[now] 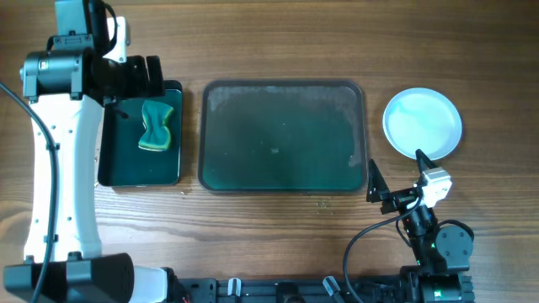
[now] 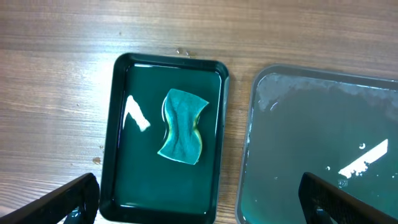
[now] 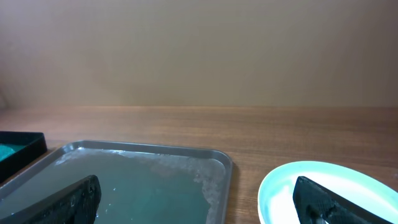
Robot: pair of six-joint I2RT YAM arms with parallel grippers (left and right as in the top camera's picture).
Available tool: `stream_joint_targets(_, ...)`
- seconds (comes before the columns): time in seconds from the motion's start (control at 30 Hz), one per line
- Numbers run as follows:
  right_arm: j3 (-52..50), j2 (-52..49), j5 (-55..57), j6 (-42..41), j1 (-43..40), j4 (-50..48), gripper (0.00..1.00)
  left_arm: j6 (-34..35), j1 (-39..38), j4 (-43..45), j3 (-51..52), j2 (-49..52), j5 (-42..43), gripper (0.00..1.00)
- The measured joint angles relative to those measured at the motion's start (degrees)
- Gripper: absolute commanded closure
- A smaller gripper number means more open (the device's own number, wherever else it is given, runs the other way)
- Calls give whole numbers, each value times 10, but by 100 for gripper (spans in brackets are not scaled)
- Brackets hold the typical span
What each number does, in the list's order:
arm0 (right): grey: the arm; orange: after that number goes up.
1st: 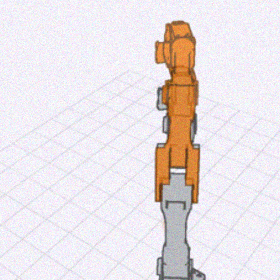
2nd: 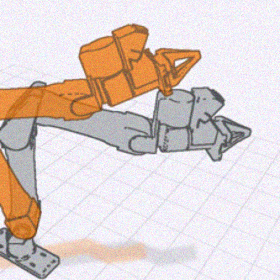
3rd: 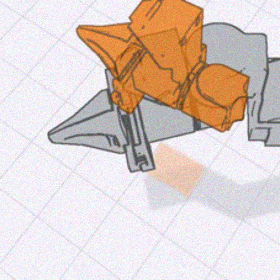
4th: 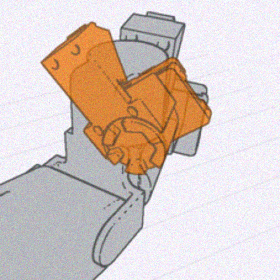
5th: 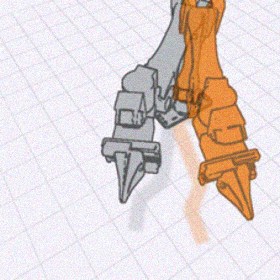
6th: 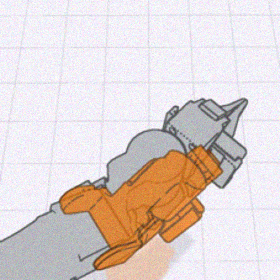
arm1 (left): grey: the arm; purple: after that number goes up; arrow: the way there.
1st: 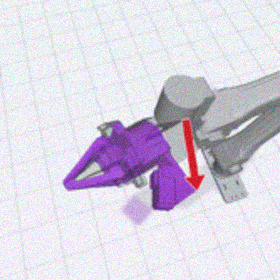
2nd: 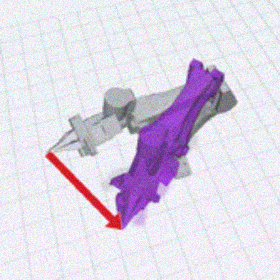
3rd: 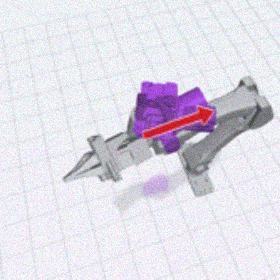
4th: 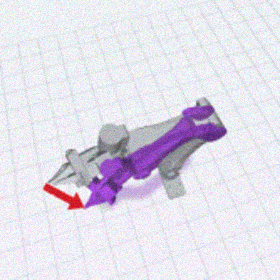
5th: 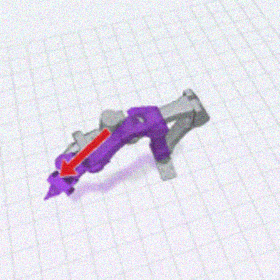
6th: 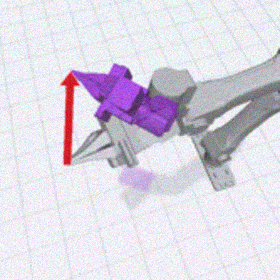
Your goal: Clean dirty plates on tray and stack at the side
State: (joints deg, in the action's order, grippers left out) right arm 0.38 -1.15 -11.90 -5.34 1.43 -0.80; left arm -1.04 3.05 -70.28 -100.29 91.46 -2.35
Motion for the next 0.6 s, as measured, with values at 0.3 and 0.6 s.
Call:
stream_joint_targets(0.3,0,2,2,0,0,0,0,5,0,244,208,-306,25,0)
stream_joint_targets(0.6,0,4,4,0,0,1,0,47,0,534,713,-688,55,0)
